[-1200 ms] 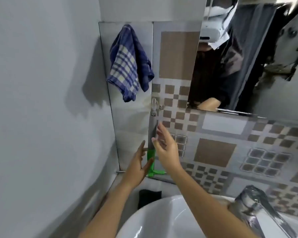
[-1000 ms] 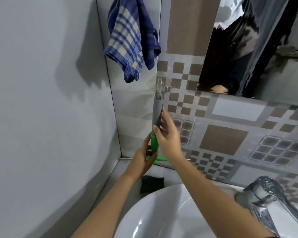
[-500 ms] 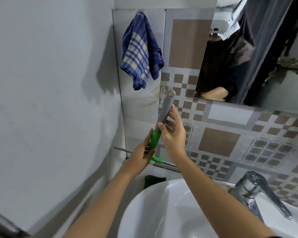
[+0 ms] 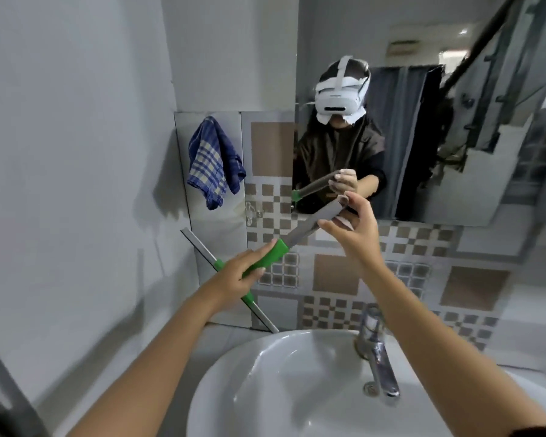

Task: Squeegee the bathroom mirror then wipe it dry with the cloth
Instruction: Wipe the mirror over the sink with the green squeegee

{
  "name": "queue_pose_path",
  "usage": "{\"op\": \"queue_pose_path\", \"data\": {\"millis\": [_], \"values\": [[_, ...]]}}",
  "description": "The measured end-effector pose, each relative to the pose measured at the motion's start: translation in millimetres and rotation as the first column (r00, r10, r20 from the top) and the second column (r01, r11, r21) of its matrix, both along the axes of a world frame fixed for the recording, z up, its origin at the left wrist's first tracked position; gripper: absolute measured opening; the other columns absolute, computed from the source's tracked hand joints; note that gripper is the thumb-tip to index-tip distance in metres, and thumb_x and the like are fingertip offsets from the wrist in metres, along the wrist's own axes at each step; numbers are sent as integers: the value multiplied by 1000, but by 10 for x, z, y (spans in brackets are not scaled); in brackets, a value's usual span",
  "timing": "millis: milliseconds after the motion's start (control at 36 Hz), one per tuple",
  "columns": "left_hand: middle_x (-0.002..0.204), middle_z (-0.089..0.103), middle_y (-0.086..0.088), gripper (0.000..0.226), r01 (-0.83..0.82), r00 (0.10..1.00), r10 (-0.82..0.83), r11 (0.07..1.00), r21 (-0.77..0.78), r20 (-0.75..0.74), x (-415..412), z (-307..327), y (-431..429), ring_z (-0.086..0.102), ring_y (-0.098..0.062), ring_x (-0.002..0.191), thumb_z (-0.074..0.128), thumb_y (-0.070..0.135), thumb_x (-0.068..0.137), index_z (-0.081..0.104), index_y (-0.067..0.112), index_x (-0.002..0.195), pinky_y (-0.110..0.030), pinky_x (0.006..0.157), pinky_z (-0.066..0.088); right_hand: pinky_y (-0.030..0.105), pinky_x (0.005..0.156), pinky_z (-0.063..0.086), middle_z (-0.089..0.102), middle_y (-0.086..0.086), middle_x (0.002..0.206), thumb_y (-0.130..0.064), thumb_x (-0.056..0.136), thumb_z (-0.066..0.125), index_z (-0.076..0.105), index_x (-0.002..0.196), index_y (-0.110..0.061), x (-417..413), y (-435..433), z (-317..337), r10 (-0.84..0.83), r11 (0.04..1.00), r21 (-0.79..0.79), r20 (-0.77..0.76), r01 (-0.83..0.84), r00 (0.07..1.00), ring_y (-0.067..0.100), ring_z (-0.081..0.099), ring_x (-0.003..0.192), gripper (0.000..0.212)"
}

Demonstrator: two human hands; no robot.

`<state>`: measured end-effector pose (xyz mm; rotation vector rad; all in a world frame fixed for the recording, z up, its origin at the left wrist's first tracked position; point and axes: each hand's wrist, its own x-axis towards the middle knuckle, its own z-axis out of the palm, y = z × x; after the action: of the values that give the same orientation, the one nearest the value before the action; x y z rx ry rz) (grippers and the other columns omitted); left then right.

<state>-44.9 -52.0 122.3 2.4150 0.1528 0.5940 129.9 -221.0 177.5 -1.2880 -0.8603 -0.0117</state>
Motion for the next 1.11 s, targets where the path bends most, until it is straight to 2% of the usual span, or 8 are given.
{"op": "queue_pose_path", "data": {"millis": [83,167,306,417,556,861,1028,1111], "values": [[96,47,19,60,13,1000,-12,998,60,-25,39,57,-35,45,3,77,46,18,96,20,56,134,-17,72,36,24,83,55,58,4,103,-15,65,83,51,107,-14,104,-323,37,-82,983,-155,130,102,988,16,61,99,53],[105,51,8,60,38,997,-35,998,52,-66,80,140,-164,52,-14,83,46,16,96,24,60,131,-20,74,41,19,75,54,62,6,95,-15,66,83,54,99,-11,201,-664,29,-122,937,-278,304,211,945,15,61,88,44],[120,49,2,58,119,989,-110,989,86,-98,246,304,-525,52,-15,98,44,18,97,27,63,128,-34,91,44,32,73,49,60,-2,91,-20,72,78,57,99,-16,339,-1115,30,33,785,-481,661,390,750,16,56,80,33],[108,51,-1,52,179,980,-165,973,144,-108,453,388,-795,50,-15,95,41,22,98,28,61,130,-42,92,42,36,72,50,66,-1,92,-18,75,74,60,101,-17,289,-1312,60,121,715,-535,729,450,674,18,59,79,29],[100,52,1,46,240,970,-230,956,167,-79,626,501,-1016,49,-11,88,43,22,97,35,51,132,-27,83,42,36,72,51,67,-5,97,-24,82,66,58,112,-24,233,-1464,132,167,602,-585,758,544,630,17,60,84,31],[100,60,3,40,318,938,-343,912,259,53,933,929,-1153,52,-9,93,51,17,94,48,35,130,-17,82,40,34,73,51,61,-7,120,-39,89,55,45,132,-31,261,-1605,365,127,630,-504,817,590,562,17,61,99,45],[107,62,4,36,238,921,-325,906,349,215,1143,1346,-1032,55,-9,99,57,28,91,56,25,126,-28,90,45,35,50,49,65,-9,102,-40,90,52,50,130,-30,433,-1584,694,-7,694,-303,904,653,427,17,63,77,42],[131,49,8,45,137,919,-245,934,331,309,1251,1666,-912,43,-7,123,61,35,86,53,22,129,-36,109,34,26,46,40,67,-8,96,-40,87,58,56,127,-30,583,-1551,1060,-68,685,-205,937,700,341,21,64,73,41]]}}
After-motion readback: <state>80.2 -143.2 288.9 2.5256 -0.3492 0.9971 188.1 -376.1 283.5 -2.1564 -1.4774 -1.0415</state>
